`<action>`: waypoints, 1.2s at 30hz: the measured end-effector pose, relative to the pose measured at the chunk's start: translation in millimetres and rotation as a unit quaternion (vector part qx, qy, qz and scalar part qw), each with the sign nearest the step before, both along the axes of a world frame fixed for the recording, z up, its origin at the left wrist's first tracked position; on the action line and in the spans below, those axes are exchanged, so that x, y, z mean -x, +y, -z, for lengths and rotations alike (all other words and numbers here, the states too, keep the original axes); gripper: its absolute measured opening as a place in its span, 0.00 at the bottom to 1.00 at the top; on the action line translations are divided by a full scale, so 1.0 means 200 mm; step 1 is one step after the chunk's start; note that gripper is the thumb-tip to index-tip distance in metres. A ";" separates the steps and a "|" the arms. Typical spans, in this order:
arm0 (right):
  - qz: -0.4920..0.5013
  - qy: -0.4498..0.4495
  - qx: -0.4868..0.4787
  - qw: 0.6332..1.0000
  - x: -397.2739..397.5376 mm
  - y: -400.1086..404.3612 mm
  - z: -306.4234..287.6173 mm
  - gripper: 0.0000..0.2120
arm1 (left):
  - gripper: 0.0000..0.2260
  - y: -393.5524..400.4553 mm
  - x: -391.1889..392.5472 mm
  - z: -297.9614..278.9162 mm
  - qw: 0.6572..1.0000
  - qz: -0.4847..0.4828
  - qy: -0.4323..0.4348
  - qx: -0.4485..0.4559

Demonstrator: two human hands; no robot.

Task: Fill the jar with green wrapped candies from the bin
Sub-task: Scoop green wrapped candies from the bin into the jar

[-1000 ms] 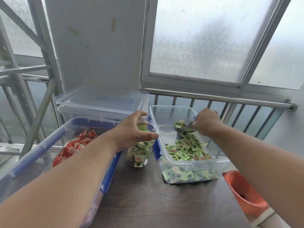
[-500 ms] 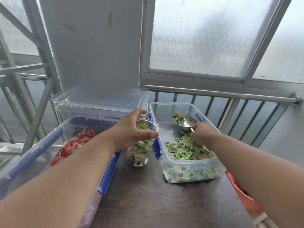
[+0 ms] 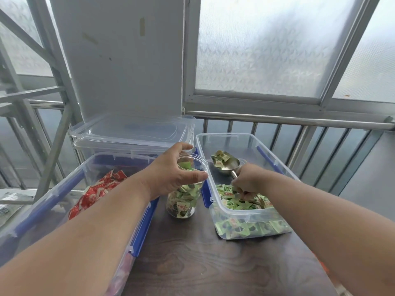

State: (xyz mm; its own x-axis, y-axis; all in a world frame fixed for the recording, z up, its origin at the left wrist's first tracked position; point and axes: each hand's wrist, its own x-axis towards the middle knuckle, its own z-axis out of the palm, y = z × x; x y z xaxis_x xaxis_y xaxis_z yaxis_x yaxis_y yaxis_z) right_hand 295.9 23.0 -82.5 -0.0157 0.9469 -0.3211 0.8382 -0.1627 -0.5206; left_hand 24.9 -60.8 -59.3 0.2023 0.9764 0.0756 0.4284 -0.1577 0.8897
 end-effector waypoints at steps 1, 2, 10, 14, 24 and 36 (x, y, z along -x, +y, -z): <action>-0.010 0.007 0.007 1.000 0.00 0.00 0.02 0.10 | 0.47 0.00 0.00 0.00 1.000 0.000 0.002 -0.003; -0.017 0.006 0.008 1.000 0.00 0.01 0.03 0.10 | 0.47 0.00 0.00 0.00 1.000 0.000 0.002 -0.005; -0.004 -0.046 -0.041 0.998 -0.03 0.03 0.02 0.12 | 0.46 -0.01 -0.01 -0.01 1.000 0.001 0.005 -0.002; -0.002 -0.086 -0.107 0.991 -0.05 0.00 -0.06 0.12 | 0.45 -0.04 -0.02 -0.02 1.000 -0.004 0.005 -0.002; 0.056 0.030 -0.160 0.985 -0.14 -0.12 -0.33 0.13 | 0.49 -0.06 -0.01 -0.04 1.000 -0.001 0.008 0.003; -0.013 0.044 -0.227 0.973 -0.11 -0.28 -0.54 0.12 | 0.56 -0.07 -0.03 -0.05 1.000 -0.008 0.000 -0.014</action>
State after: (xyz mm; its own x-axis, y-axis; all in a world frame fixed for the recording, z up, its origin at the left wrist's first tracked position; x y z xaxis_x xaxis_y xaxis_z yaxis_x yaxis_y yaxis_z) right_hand 317.6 -33.1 26.2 -0.0499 0.9898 0.1338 0.7880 0.1213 -0.6036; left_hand 31.3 -74.4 -50.0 0.1859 0.9771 0.1037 0.4314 -0.1760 0.8848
